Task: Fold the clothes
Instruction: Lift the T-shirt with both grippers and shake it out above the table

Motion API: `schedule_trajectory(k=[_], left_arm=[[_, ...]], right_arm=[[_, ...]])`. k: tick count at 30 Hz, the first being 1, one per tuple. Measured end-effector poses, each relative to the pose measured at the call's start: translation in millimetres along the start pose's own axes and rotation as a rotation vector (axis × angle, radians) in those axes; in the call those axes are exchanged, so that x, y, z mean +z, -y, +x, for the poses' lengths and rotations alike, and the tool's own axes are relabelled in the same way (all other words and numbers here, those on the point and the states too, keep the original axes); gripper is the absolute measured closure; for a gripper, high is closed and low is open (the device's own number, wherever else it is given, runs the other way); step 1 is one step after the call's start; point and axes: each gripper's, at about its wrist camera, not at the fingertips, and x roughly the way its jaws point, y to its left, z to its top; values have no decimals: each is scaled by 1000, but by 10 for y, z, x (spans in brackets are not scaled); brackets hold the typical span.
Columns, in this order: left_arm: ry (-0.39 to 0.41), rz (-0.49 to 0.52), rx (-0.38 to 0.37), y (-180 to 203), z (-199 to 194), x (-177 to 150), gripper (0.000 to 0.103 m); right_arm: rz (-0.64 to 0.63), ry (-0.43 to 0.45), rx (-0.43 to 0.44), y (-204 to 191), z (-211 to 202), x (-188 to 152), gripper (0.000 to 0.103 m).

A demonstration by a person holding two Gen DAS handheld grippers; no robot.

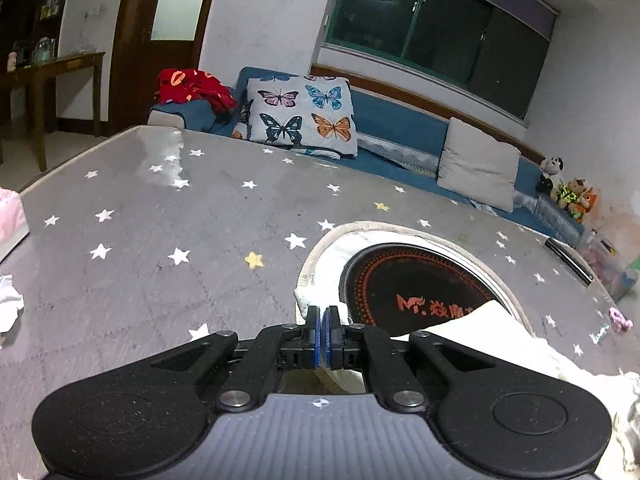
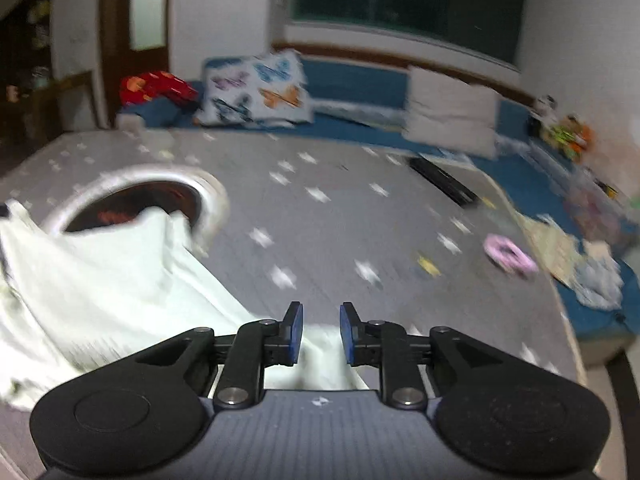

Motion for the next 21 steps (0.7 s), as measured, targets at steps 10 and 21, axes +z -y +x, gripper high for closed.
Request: schedule_trajectory(k=[10, 21], left_arm=[[-15, -7, 21, -45, -8, -82, 100], [-18, 14, 11, -19, 91, 20, 100]], right_arm=[[-126, -83, 277, -813, 1116, 582, 84], [-188, -145, 292, -1170, 1761, 635, 84]])
